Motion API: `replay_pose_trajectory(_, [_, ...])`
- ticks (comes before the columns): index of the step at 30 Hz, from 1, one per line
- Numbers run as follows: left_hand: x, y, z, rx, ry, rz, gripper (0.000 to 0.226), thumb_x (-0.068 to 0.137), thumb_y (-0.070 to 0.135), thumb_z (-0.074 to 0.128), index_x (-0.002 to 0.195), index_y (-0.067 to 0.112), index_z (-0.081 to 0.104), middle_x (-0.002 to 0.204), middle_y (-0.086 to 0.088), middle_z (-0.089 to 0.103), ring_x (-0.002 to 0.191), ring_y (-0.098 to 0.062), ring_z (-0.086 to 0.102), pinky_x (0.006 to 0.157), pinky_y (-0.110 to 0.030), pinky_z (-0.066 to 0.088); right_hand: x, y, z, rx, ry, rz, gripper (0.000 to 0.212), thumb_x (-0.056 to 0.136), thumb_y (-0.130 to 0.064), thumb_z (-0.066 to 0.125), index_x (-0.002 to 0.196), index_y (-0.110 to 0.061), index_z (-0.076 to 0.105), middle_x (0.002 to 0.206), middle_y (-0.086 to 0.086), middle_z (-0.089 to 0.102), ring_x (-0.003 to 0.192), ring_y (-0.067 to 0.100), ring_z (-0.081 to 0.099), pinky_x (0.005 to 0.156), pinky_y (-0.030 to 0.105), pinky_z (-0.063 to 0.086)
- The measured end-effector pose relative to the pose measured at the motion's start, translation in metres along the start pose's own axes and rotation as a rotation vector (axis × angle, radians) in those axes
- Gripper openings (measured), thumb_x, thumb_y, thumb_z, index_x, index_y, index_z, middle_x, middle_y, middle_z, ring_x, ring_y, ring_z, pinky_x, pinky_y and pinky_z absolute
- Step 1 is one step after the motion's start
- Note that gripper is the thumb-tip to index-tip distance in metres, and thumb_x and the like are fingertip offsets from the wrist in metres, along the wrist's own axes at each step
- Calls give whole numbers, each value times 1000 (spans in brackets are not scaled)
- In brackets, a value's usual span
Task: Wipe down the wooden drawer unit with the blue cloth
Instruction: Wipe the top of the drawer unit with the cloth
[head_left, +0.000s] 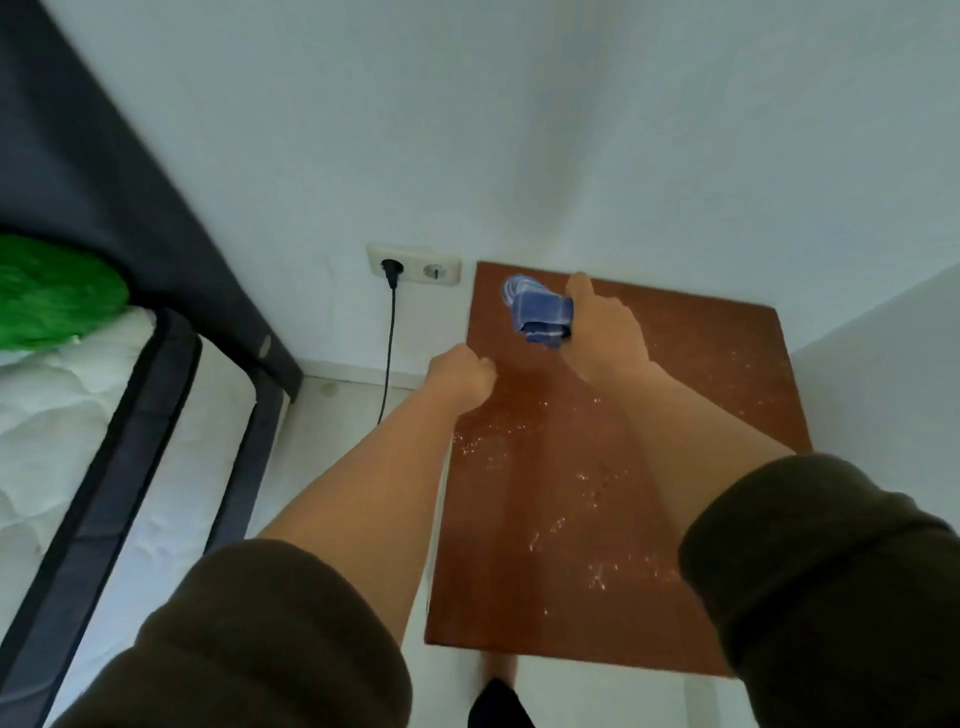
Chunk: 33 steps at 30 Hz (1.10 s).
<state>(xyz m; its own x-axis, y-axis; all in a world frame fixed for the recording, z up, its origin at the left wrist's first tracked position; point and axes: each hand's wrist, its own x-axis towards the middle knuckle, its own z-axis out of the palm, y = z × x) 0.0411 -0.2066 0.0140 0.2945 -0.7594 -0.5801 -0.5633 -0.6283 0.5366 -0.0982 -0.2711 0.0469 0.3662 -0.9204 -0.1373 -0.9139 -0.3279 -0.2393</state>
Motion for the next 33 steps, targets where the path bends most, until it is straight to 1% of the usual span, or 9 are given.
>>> replay_pose_trajectory(3, [34, 2, 9, -92, -18, -99, 55, 101, 36, 26, 143, 0, 28, 148, -20, 34, 134, -34, 36, 107, -37, 31, 58, 4, 13, -51, 0, -80, 51, 89, -12, 56, 137, -11, 38, 111, 20, 64, 96, 39, 62, 72, 38, 46])
replay_pose_trajectory(6, [63, -2, 15, -188, -28, -194, 66, 99, 49, 14, 148, 5, 23, 153, -16, 27, 140, -32, 27, 113, -39, 21, 101, 1, 31, -90, 1, -122, 57, 90, -8, 49, 144, -19, 35, 119, 19, 61, 104, 38, 60, 84, 40, 48])
replay_pose_trajectory(10, [92, -7, 23, -529, -193, -328, 79, 91, 65, 6, 148, 14, 27, 153, -7, 30, 142, -26, 26, 117, -45, 17, 138, 1, 61, -102, -64, -113, 58, 95, -10, 43, 149, -26, 30, 134, 16, 53, 118, 37, 54, 93, 41, 46])
replay_pose_trajectory(14, [102, -16, 15, -802, -393, -361, 76, 93, 62, 4, 144, 14, 34, 146, -3, 42, 138, -20, 33, 113, -41, 23, 149, 4, 90, -91, -200, -83, 62, 99, -17, 45, 152, -33, 17, 154, 11, 27, 137, 36, 31, 103, 44, 40])
replay_pose_trajectory(16, [104, -23, 10, -882, -481, -362, 83, 90, 67, 1, 147, 13, 28, 149, -4, 37, 140, -21, 28, 114, -43, 21, 148, 4, 99, -79, -188, -63, 63, 99, -17, 45, 152, -33, 16, 155, 11, 22, 140, 35, 23, 104, 44, 39])
replay_pose_trajectory(19, [111, -34, 7, -965, -547, -377, 94, 83, 76, 0, 149, 13, 23, 153, -3, 31, 143, -21, 24, 116, -46, 17, 152, 2, 103, -91, -125, -57, 60, 99, -15, 45, 151, -31, 22, 148, 11, 29, 136, 34, 26, 99, 42, 43])
replay_pose_trajectory(23, [111, -40, 10, -1069, -522, -384, 101, 79, 80, -1, 147, 12, 30, 150, -4, 36, 140, -21, 29, 117, -46, 19, 160, 2, 100, -123, -107, -63, 56, 98, -14, 47, 148, -31, 30, 143, 11, 33, 133, 35, 28, 96, 42, 45])
replay_pose_trajectory(27, [104, -44, 17, -1148, -459, -372, 101, 79, 79, -1, 148, 10, 26, 151, -6, 35, 141, -23, 29, 118, -47, 17, 162, 0, 100, -164, -113, -68, 52, 98, -15, 47, 147, -30, 34, 140, 11, 37, 131, 36, 30, 98, 41, 43])
replay_pose_trajectory(33, [85, -46, 24, -1179, -376, -353, 98, 82, 75, -2, 148, 7, 23, 152, -8, 34, 140, -24, 30, 118, -41, 19, 116, -7, 104, -161, -131, -120, 44, 101, -18, 40, 143, -31, 39, 136, 9, 40, 127, 34, 34, 93, 39, 44])
